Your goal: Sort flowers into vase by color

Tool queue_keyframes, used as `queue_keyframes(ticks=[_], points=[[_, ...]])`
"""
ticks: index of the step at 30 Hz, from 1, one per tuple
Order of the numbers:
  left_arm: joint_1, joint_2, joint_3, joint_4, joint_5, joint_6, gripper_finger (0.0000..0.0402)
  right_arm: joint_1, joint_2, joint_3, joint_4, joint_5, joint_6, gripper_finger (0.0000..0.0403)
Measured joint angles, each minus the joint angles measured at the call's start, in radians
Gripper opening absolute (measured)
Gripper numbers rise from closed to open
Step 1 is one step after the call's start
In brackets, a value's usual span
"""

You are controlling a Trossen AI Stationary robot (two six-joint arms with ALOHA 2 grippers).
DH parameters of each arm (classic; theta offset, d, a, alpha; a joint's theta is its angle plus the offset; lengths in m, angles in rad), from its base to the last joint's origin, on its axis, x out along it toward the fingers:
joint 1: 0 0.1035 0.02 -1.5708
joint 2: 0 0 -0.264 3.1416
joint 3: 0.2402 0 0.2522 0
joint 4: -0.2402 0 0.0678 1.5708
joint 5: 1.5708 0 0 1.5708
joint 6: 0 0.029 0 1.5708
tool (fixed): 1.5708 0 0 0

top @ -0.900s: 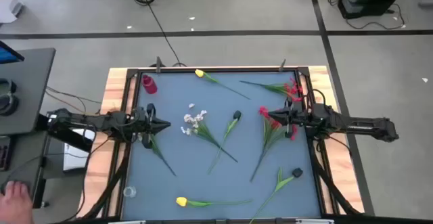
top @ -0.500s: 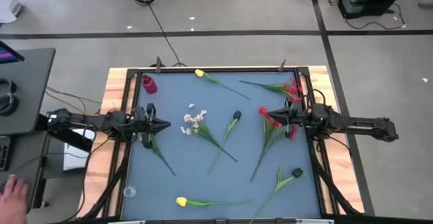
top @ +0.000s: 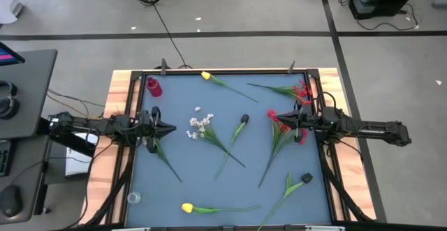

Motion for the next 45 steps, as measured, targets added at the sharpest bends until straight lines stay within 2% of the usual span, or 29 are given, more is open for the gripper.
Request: queue_keyframes(ticks=[18,21,30,33,35,41,45], points=[[0.000,0.000,0.000,0.000,0.000,0.000,0.0025,0.000,0.000,0.000,0.000,0.000,0.000,0.0025],[0.002,0.000,0.000,0.000,-0.034,0.008,0.0025,0.000,0.000,0.000,0.000,0.000,0.000,0.0025],[0.002,0.000,0.000,0.069,-0.049,-0.037,0.0025,0.000,0.000,0.000,0.002,0.000,0.000,0.0025],[0.002,-0.001,0.000,0.121,-0.084,-0.044,0.0025,0.000,0.001,0.000,0.071,0.000,0.015,0.0025],[0.002,0.000,0.000,0.151,-0.092,-0.044,0.0025,0.000,0.002,0.000,0.127,0.002,0.086,0.0025],[0.002,0.000,0.000,0.170,-0.093,-0.113,0.0025,0.000,0.008,0.000,0.273,0.195,0.333,0.0025],[0.002,0.000,0.000,0.166,-0.088,-0.187,0.0025,0.000,0.011,0.000,0.278,0.336,0.468,0.0025]])
